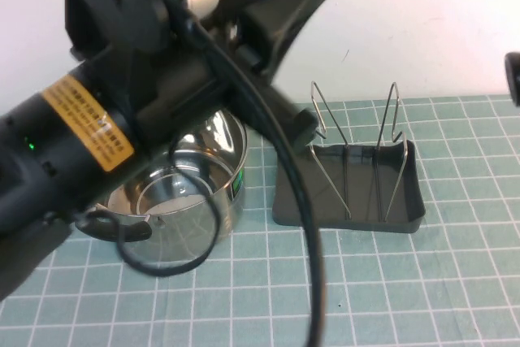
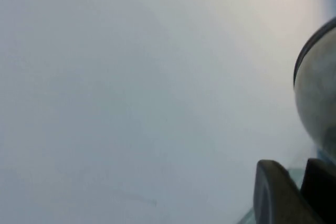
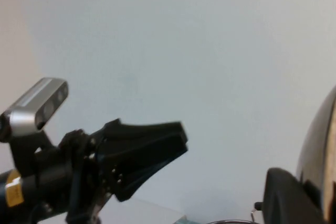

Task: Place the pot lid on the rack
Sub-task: Place the pot lid on the pot rack

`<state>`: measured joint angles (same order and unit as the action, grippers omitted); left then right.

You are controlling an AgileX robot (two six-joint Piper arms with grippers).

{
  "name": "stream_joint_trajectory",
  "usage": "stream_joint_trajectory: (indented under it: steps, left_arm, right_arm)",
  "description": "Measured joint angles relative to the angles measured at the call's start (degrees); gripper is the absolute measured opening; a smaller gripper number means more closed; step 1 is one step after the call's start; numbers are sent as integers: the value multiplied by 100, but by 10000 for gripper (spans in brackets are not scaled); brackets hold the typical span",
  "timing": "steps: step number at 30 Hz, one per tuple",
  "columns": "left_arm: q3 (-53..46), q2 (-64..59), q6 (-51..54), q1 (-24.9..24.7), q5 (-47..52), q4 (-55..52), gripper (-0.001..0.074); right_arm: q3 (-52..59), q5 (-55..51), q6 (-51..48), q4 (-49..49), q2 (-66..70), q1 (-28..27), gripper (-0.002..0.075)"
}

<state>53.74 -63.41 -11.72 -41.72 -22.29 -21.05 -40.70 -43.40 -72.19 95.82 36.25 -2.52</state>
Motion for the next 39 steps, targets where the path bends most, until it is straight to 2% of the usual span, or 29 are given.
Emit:
stream_joint_trajectory:
  steps: [4,11,16,21,26,32,39]
  left_arm:
    - [0,105,12,0,1248,137,20]
    - [0,119,-642,0,2867,210,2]
    - [0,119,-997,0,3105,344,1]
    - [0,123,-1071,0,3214,511,1]
    - [0,132,-1095,0,3592,627,0]
    - [-11,132,-1100,0,4196,762,-1]
    - [-181,136,-1164,0,4201,770,-1]
  right_arm:
    - [-134,154,0,0,314,0,27]
    - [-1085,-495,11,0,1428,14,27]
    - [-1878,-392,215,8,2436,446,27]
    - [-2530,185,258,8,3535,1560,27]
    - [-3108,664,-265,23,4237,2455,27]
    - [-3193,1114,-560,64,4786,2603,27]
    - [-3193,1435,-595,64,5393,2592,27]
